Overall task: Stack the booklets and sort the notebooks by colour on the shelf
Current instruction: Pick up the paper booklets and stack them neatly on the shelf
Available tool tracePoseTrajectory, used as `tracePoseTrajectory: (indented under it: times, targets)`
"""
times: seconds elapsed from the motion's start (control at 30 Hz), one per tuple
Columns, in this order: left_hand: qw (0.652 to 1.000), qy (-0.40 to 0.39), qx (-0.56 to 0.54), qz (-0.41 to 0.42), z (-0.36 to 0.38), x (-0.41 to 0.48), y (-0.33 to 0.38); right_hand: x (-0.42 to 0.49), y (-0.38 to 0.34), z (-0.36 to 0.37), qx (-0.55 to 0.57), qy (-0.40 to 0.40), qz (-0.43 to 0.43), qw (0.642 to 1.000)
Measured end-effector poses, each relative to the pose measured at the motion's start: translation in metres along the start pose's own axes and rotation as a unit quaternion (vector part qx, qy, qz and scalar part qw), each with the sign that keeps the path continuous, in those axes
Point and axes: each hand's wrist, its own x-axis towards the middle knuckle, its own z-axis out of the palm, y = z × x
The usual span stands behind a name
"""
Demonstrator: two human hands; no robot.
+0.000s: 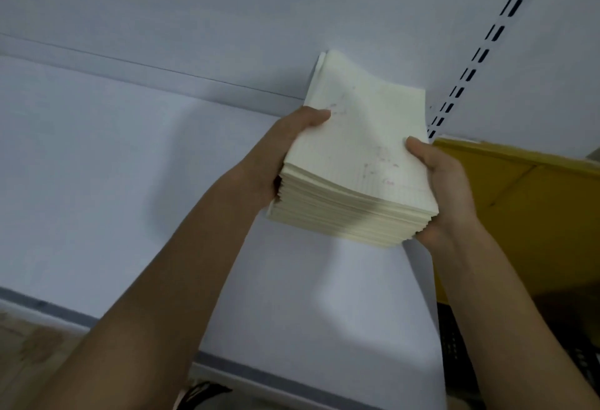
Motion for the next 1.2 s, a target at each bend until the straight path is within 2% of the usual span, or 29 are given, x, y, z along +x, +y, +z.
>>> tracePoseTrajectory:
  times: [0.33,0.63,0.73,0.77,0.8,0.87,0.9,0.93,1.03,1.1,1.17,1.2]
  targets:
    - [1.000,-0.010,-0.025,0.012,-0.002,0.006,-0.003,0.002,0.000,0.005,0.025,0.016,-0.010,1.000]
    - [0.999,-0.012,-0.029,-0.018,-0.005,0.007,-0.007,0.012,0.005,-0.004,0.019,0.011,-0.016,1.000]
    - [1.000,0.000,0.006,-0.025,-0.006,0.006,-0.004,0.009,0.001,-0.001,-0.067,0.046,-0.067,0.994]
    - [0.999,0.010,0.031,-0.026,-0.007,0.005,-0.002,0.008,-0.002,-0.001,-0.160,0.076,-0.101,0.979]
    - [0.996,0.025,0.081,-0.027,-0.008,0.005,0.003,0.007,-0.008,-0.001,-0.285,0.113,-0.141,0.941]
    - [0.966,0.068,0.250,-0.012,-0.013,0.004,0.019,0.001,-0.021,0.001,-0.536,0.154,-0.224,0.799]
    - [0.939,0.099,0.328,0.017,-0.016,0.002,0.028,-0.005,-0.026,0.006,-0.611,0.156,-0.252,0.735]
    - [0.915,0.128,0.379,0.054,-0.019,-0.002,0.038,-0.012,-0.029,0.014,-0.647,0.150,-0.270,0.697]
    - [0.846,0.175,0.479,0.156,-0.032,-0.031,0.054,-0.038,-0.024,0.051,-0.662,0.120,-0.301,0.676]
    - [0.753,0.198,0.592,0.208,-0.055,-0.059,0.057,-0.054,-0.009,0.082,-0.690,0.102,-0.327,0.638]
    - [0.639,0.212,0.700,0.240,-0.085,-0.090,0.064,-0.070,0.009,0.114,-0.733,0.090,-0.357,0.573]
    - [0.594,0.216,0.735,0.243,-0.103,-0.105,0.068,-0.077,0.019,0.129,-0.750,0.087,-0.374,0.539]
